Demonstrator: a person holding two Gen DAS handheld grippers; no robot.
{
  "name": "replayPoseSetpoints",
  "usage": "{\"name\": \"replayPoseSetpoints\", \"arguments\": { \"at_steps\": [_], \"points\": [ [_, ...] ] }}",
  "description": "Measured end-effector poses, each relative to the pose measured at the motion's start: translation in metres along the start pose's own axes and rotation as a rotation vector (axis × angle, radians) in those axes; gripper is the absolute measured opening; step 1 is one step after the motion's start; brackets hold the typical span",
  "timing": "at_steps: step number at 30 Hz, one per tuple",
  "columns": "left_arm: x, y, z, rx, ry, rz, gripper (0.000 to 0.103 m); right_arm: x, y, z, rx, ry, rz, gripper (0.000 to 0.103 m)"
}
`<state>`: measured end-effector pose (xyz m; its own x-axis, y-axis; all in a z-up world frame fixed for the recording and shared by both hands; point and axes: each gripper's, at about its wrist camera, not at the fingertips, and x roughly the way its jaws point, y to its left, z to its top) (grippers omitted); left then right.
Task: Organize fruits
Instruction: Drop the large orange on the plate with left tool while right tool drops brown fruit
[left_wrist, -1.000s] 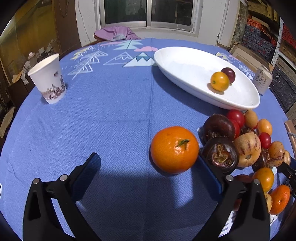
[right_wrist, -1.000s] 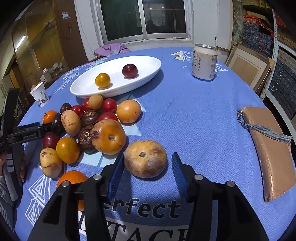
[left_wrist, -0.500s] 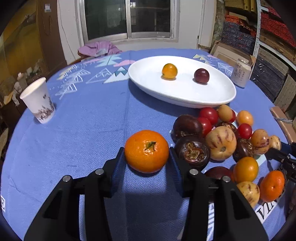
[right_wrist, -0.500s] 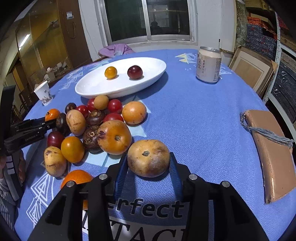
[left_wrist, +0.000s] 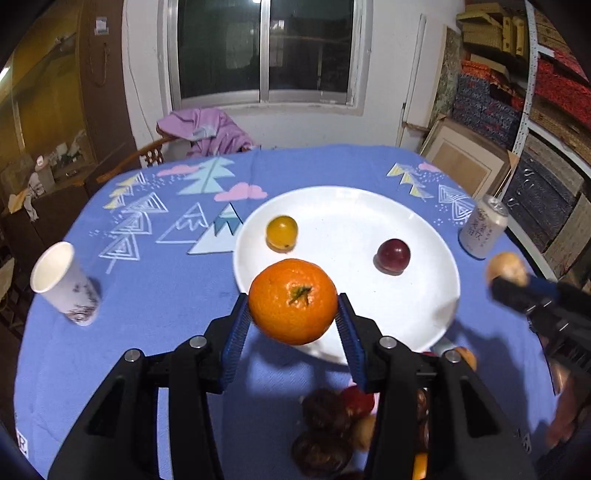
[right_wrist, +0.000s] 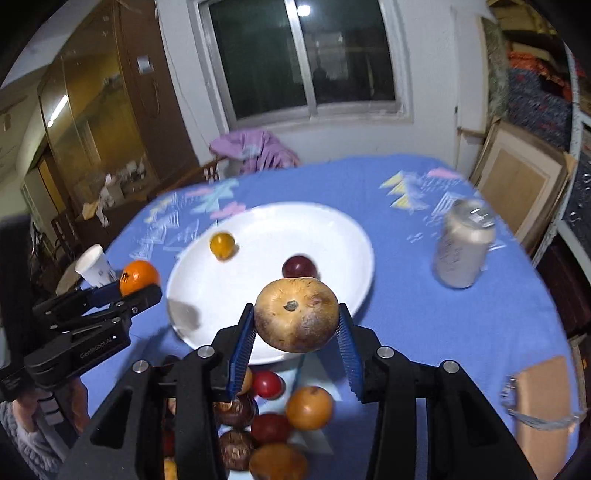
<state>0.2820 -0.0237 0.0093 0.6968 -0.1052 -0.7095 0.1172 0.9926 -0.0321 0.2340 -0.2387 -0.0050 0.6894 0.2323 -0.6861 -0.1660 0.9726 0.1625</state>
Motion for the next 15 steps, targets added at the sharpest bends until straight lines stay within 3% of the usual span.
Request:
{"name": "replayPoseSetpoints", "arguments": {
  "at_steps": [3,4,7,9,13,15],
  "points": [
    [0.028,-0.003,-0.003,0.013,0.050,0.004,0.047,0.035,0.010,-0.004,-0.040,0.056,-0.025,0.044],
    [0.034,-0.003,-0.004,0.015,0.054,0.002,0.051,0.043,0.011,-0.004,-0.049,0.065,-0.035,0.044],
    [0.041,-0.001,-0.006,0.011,0.039,0.000,0.078,0.053,0.012,-0.001,-0.052,0.065,-0.035,0.045],
    [0.041,0.002,-0.005,-0.008,0.022,-0.020,0.089,0.058,0.013,-0.003,-0.076,0.082,-0.031,0.047],
    [0.045,0.007,-0.005,-0.029,0.038,-0.044,0.093,0.048,0.006,0.001,-0.054,0.018,-0.079,0.077],
    [0.041,0.011,-0.007,-0.030,0.031,-0.028,0.094,0.029,-0.001,0.003,-0.032,-0.037,-0.075,0.078]
  ]
}}
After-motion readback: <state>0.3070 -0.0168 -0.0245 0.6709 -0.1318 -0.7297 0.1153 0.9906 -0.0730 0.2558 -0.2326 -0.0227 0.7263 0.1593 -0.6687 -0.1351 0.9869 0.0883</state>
